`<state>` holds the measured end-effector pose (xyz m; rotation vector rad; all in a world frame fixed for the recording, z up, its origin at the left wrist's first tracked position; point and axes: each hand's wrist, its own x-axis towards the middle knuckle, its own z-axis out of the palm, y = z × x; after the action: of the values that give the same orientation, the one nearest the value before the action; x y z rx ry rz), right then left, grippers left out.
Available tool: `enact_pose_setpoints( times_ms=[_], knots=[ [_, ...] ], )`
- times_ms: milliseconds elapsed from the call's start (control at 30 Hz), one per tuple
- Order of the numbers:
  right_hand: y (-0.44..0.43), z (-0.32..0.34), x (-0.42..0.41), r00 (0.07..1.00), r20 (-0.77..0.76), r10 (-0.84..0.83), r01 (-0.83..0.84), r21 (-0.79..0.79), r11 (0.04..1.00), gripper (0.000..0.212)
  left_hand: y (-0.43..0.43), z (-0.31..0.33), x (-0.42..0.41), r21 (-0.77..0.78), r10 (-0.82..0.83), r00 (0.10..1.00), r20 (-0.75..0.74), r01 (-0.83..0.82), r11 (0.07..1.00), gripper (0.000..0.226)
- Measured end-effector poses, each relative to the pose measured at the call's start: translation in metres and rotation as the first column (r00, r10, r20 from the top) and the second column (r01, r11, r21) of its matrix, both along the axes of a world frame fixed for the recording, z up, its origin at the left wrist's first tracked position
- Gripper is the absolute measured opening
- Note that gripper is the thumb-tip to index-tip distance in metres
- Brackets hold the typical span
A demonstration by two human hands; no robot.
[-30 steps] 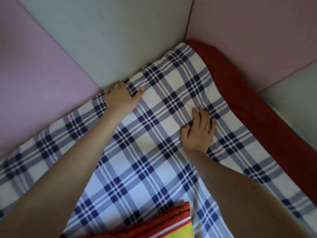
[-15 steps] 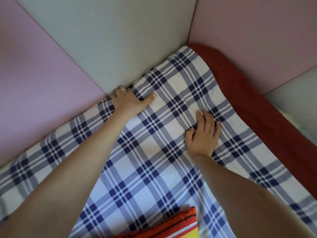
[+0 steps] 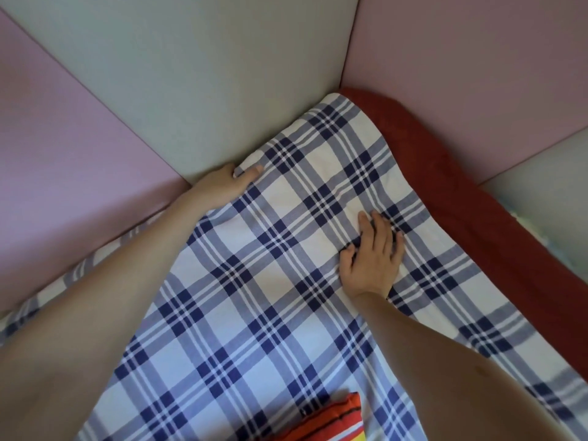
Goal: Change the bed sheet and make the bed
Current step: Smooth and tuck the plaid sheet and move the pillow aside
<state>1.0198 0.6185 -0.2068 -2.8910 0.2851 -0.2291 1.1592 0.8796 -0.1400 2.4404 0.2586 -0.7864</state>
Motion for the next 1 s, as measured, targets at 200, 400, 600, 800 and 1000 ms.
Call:
enact_pose_setpoints(
  times_ms=[200, 400, 600, 800, 1000],
  knots=[
    [0.001, 0.000, -0.001, 1.000, 0.013, -0.003, 0.003, 0.010, 1.000, 0.061, -0.013, 0.011, -0.034, 0.651, -0.281, 0.931, 0.234, 0.064, 0.756, 0.074],
    [0.001, -0.001, -0.002, 1.000, 0.004, 0.001, -0.001, 0.010, 1.000, 0.061, 0.051, 0.005, -0.073, 0.534, -0.079, 0.990, 0.112, 0.007, 0.846, 0.095],
    [0.003, 0.001, -0.003, 1.000, 0.019, 0.002, -0.003, 0.022, 1.000, 0.061, 0.073, 0.008, -0.060, 0.155, 0.124, 0.987, -0.105, -0.107, 0.982, 0.092],
    [0.003, -0.001, -0.004, 0.999, 0.037, 0.008, -0.008, 0.007, 1.000, 0.061, 0.073, 0.001, -0.066, 0.203, 0.017, 1.000, 0.009, -0.019, 0.979, 0.082],
    [0.004, -0.004, -0.005, 0.998, 0.055, 0.017, -0.018, 0.014, 1.000, 0.059, 0.049, 0.006, -0.102, 0.449, -0.143, 0.786, 0.601, -0.184, 0.874, 0.042]
  ],
)
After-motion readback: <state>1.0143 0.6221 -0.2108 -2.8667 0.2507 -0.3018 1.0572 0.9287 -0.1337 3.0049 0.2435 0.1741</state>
